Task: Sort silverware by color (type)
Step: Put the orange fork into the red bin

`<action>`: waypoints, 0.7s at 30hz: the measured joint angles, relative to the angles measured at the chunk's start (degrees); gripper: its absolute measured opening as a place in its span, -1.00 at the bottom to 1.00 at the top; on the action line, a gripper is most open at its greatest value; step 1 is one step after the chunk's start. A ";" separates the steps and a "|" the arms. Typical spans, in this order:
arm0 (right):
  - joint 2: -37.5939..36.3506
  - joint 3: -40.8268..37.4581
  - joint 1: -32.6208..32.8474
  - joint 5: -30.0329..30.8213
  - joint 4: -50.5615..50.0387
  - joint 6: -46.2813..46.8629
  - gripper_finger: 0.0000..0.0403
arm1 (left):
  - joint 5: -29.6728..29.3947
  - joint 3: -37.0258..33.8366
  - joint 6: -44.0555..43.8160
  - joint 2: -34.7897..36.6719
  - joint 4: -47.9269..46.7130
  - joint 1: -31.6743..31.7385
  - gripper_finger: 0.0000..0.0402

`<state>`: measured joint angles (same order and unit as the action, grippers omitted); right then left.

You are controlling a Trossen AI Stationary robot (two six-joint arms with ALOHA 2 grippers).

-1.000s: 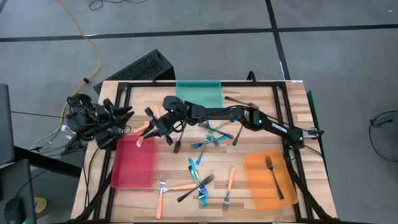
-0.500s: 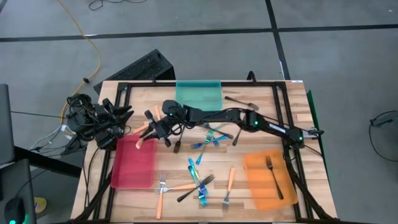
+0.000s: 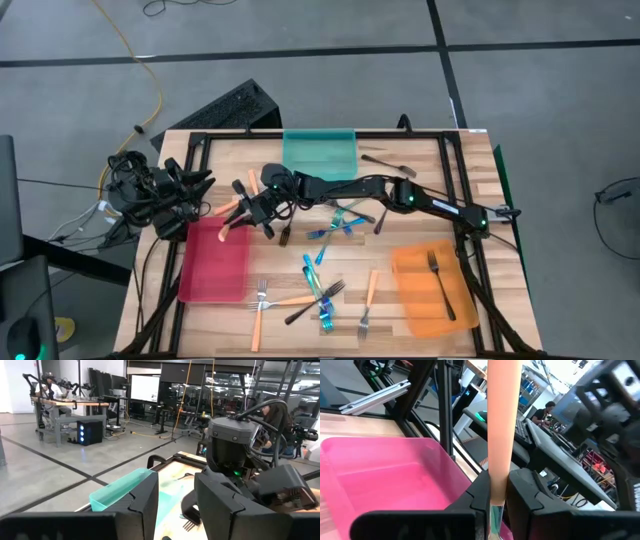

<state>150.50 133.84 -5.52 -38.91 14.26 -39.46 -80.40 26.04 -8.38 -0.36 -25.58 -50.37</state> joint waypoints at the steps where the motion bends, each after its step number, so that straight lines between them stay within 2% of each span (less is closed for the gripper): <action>1: 0.00 0.00 -0.04 0.06 0.02 0.02 -0.69 | 0.00 0.00 -0.05 0.00 0.00 0.00 -0.44; 13: -0.02 0.00 0.01 0.42 2.27 7.09 -0.69 | 0.02 0.00 0.13 0.00 -0.02 0.00 -0.44; 21: -0.02 0.00 3.31 1.79 -1.98 -1.14 -0.69 | 0.02 0.00 0.13 0.00 -0.02 0.00 -0.44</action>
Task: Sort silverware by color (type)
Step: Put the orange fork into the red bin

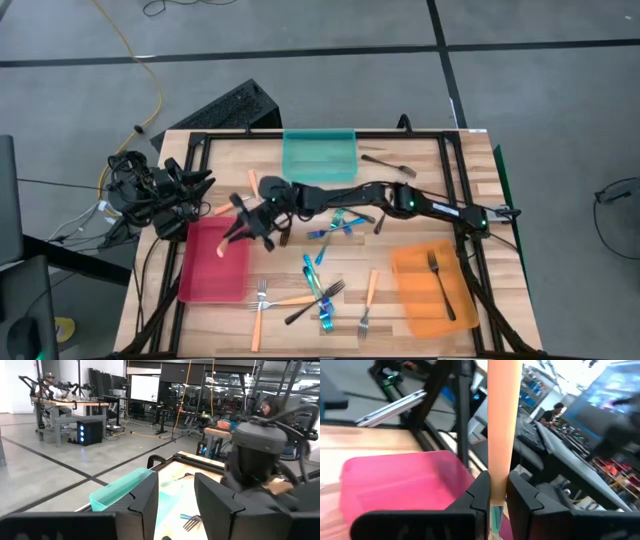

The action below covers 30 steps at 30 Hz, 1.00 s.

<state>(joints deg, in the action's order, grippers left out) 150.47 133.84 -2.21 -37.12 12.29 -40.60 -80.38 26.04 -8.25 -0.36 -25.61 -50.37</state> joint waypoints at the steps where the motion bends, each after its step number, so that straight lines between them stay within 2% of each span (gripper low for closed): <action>1: 0.00 0.00 0.34 0.22 -1.09 -1.62 -0.69 | 0.00 0.00 -0.02 0.00 0.00 0.00 -0.44; 8: -0.05 0.00 1.25 6.82 -4.71 -12.95 -0.69 | -0.01 0.00 -0.46 0.00 0.00 0.00 -0.44; 14: -0.07 0.00 1.46 7.51 -7.60 -14.73 -0.69 | -2.60 0.00 -1.91 0.00 -0.02 0.00 -0.44; 17: -0.05 0.02 2.83 8.05 -10.50 -19.53 -0.69 | -4.04 0.00 -1.97 0.00 -0.19 0.00 -0.44; 24: 3.76 -0.10 4.54 13.56 -7.06 -27.73 -0.69 | -4.46 0.00 -2.57 0.02 -0.38 0.00 -0.44; 30: 3.61 0.02 4.31 16.30 -7.20 -28.45 -0.69 | -4.48 0.00 -2.97 0.02 -0.46 0.00 -0.44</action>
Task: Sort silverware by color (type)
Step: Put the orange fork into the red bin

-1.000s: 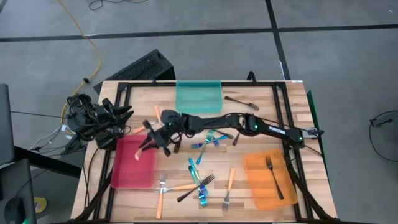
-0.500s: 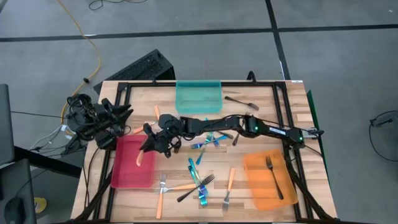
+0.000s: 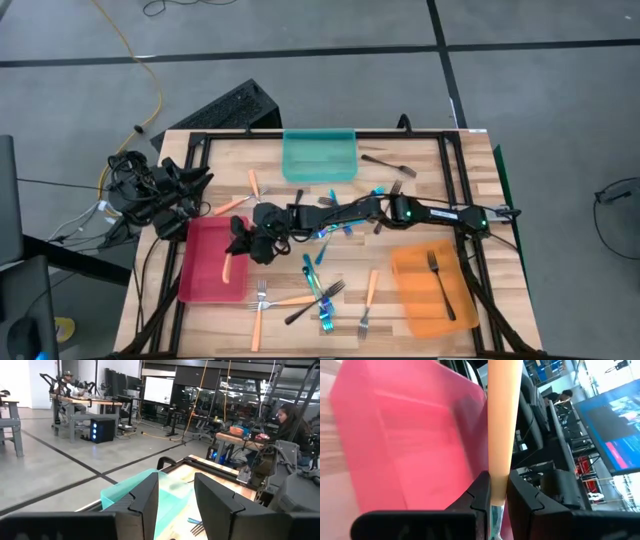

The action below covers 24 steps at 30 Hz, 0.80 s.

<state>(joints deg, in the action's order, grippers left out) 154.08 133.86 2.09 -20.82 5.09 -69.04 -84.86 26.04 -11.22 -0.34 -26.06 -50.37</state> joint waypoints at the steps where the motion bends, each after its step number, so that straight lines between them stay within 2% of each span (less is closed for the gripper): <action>1: 0.00 0.00 -0.06 0.00 -0.78 -0.02 -0.69 | -0.02 0.00 0.00 0.00 -0.03 0.00 -0.44; 5: 0.00 0.00 -0.22 0.34 -4.70 -2.15 -0.69 | 0.00 0.00 0.00 0.00 -0.11 0.00 -0.44; 8: 0.00 0.00 0.07 1.91 -4.70 -4.04 -0.69 | 0.00 0.00 0.00 0.00 -0.20 0.00 -0.44; 24: 0.00 0.00 0.43 1.18 -4.90 -5.56 -0.69 | 0.00 0.00 0.20 0.00 -0.20 0.00 -0.44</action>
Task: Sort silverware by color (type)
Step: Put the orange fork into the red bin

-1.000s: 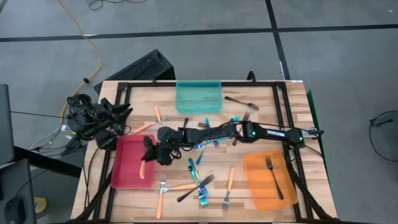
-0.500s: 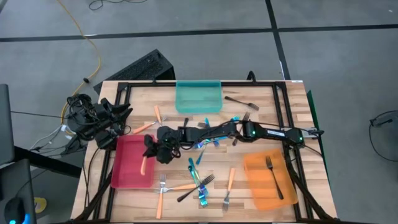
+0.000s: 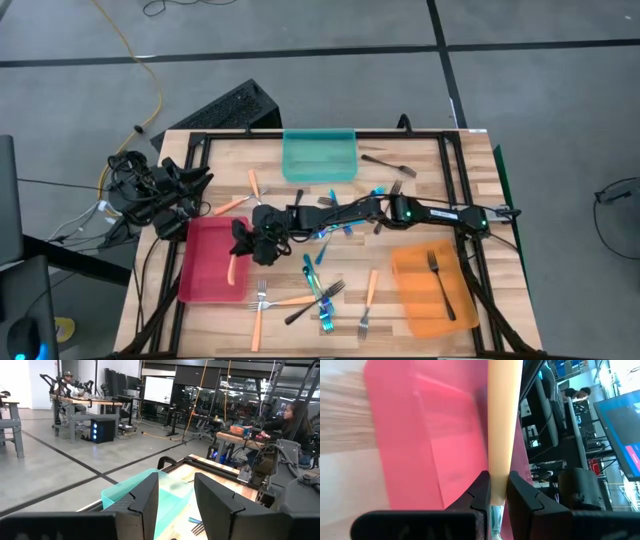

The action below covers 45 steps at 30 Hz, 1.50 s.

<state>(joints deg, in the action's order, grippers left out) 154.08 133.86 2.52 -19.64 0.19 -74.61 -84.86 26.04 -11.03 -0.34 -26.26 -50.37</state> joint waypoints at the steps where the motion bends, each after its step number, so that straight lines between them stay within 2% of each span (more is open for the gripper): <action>1: 0.00 0.00 0.00 0.00 -0.01 0.00 -0.69 | 0.00 0.00 0.00 0.00 0.00 0.00 -0.44; 29: 0.00 0.00 -0.42 -1.31 -1.91 -0.20 -0.68 | 0.00 0.00 -0.02 0.00 0.00 0.00 -0.44; 35: 0.00 0.00 -0.52 -1.31 -1.67 -0.04 -0.57 | 0.00 0.00 -0.07 0.00 0.00 0.00 -0.44; 45: 0.00 0.00 -0.52 -1.20 -1.51 0.00 -0.53 | 0.00 0.00 -0.11 0.00 0.00 0.00 -0.44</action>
<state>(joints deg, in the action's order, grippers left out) 154.08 133.86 2.00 -20.84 -1.32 -74.61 -84.86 26.04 -11.14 -0.34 -26.26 -50.37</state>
